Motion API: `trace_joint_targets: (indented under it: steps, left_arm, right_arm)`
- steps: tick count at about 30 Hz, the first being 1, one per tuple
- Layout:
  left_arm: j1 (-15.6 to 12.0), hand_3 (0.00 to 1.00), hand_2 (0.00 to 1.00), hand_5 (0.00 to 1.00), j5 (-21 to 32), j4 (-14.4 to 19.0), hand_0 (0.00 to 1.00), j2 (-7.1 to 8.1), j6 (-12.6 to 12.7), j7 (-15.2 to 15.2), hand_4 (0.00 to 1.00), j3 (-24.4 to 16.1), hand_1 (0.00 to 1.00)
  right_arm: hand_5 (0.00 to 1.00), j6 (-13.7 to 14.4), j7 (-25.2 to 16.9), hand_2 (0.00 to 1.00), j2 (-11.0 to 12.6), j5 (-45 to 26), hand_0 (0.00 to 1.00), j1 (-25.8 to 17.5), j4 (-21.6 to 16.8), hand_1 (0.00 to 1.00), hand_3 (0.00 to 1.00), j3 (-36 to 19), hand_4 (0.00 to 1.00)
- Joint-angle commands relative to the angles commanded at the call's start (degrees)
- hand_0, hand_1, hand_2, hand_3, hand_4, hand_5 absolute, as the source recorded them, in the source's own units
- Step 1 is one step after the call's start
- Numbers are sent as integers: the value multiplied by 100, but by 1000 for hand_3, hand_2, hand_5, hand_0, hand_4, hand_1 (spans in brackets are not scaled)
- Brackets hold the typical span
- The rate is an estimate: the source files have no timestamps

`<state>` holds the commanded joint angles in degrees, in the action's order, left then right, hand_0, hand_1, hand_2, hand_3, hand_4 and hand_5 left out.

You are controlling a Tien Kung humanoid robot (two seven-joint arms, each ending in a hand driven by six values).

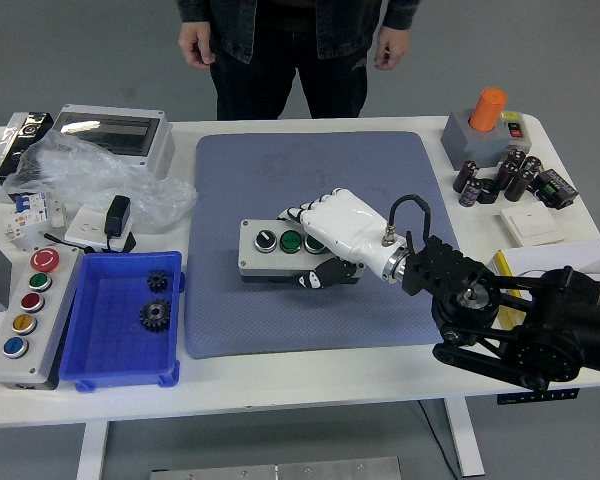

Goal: Pick up the button,place it on the desk,press the button,press the button

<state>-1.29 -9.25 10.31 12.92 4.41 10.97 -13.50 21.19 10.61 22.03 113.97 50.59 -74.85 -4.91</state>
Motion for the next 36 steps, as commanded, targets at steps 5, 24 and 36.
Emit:
trace_joint_targets:
  steps: [5, 24, 36]
  left_arm:
    - [4, 655, 647, 370, -30, 0, 681, 4, 16, -1, 629, -25, 700]
    - [8, 656, 649, 385, 40, 0, 681, 2, 41, -44, 628, 62, 700]
    - [5, 656, 650, 386, 81, 0, 681, -7, 45, -60, 628, 106, 701]
  right_arm:
    - [60, 29, -319, 404, -4, -4, 432, 115, 230, 508, 329, 93, 711]
    - [21, -91, -551, 615, -157, -458, 574, 178, 987, 652, 338, 217, 637]
    - [38, -396, -420, 659, -132, -636, 614, 182, 963, 661, 337, 41, 626]
